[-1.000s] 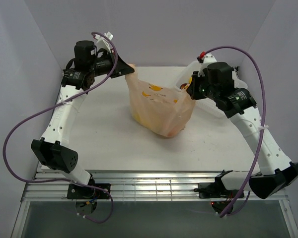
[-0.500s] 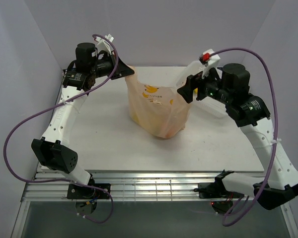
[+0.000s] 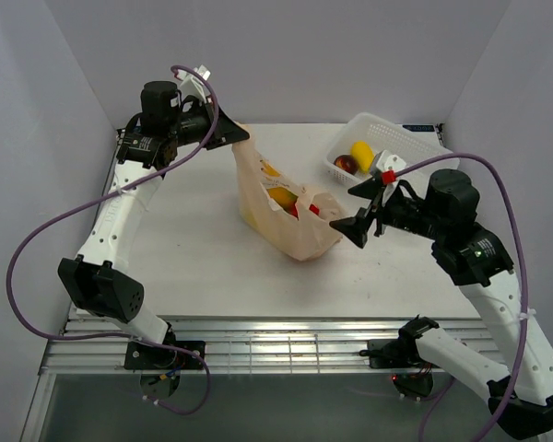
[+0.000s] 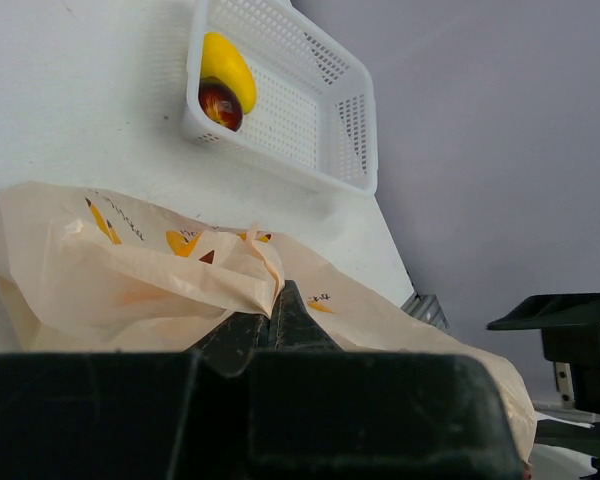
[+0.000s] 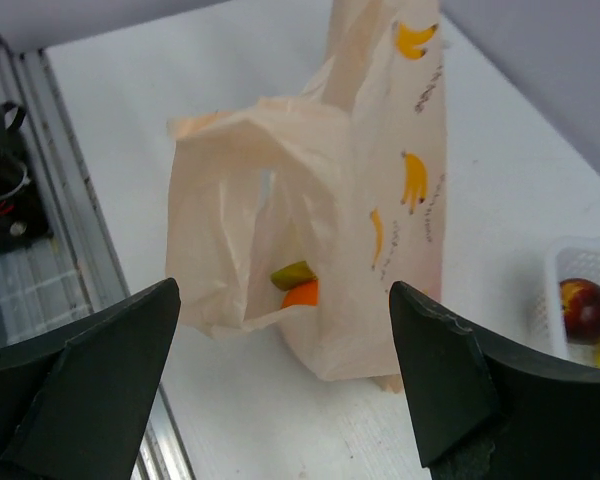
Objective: Place the fruits into the plastic bag
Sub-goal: Adjust the plastic bag at the center of the board.
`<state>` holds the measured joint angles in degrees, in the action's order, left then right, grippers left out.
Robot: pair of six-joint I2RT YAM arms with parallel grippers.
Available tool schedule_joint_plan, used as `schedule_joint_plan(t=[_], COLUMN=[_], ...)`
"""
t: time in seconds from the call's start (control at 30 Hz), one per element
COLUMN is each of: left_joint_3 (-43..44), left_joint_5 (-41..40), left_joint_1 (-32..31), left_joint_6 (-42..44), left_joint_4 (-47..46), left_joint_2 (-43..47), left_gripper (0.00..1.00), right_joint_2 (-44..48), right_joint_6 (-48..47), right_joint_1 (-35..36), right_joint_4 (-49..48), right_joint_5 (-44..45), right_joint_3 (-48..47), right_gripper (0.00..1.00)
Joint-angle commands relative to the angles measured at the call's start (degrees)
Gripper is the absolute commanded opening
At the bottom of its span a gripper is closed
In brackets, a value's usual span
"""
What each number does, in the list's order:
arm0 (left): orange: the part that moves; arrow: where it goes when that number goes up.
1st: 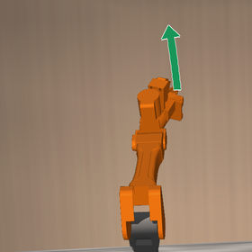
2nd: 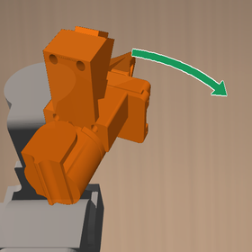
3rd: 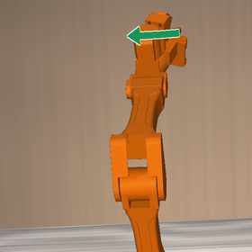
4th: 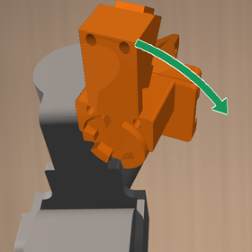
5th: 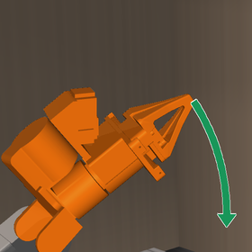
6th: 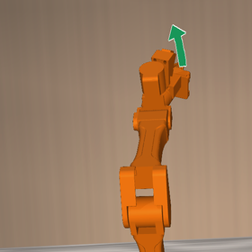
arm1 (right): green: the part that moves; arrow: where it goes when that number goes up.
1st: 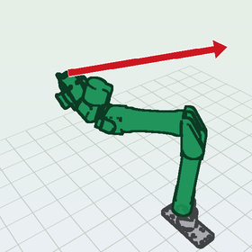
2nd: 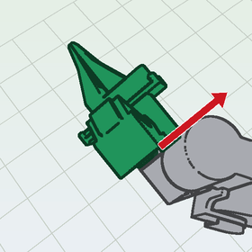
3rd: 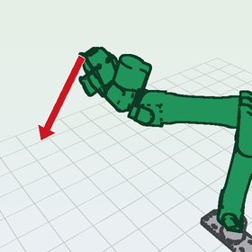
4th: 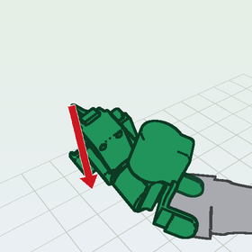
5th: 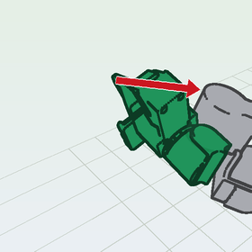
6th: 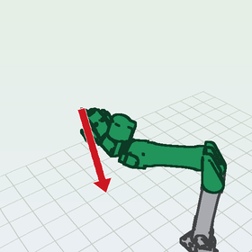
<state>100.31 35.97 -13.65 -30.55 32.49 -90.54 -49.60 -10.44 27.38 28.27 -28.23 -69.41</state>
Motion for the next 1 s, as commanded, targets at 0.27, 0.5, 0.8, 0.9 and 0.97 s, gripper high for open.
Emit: schedule_joint_plan(t=[0.27,0.5,0.8,0.9,0.97], left_joint_3=[-1.43,-1.79,-2.14,-2.31,-2.49], left_joint_5=[-0.19,-0.46,-0.72,-0.81,-0.90], left_joint_1=[0.20,0.20,0.20,0.20,0.20], left_joint_6=[-0.66,-0.83,-1.18,-1.10,-1.18], left_joint_4=[-1.02,-0.94,-0.94,-1.02,-1.02], left_joint_2=[4.50,5.11,5.29,5.64,5.73], left_gripper=[0.00,0.00,0.00,0.00,0.00], right_joint_2=[7.41,3.47,-3.13,-4.01,-4.36], right_joint_6=[-14.61,-9.70,-5.65,-6.52,-7.31], right_joint_1=[-0.13,0.05,2.06,3.30,3.56], right_joint_4=[-10.51,-15.17,-17.90,-16.94,-16.23], right_joint_5=[-18.33,-20.81,-17.74,-14.41,-12.65], right_joint_3=[10.43,7.01,1.91,0.77,0.50], right_gripper=[0.90,0.90,0.90,0.90,0.90])
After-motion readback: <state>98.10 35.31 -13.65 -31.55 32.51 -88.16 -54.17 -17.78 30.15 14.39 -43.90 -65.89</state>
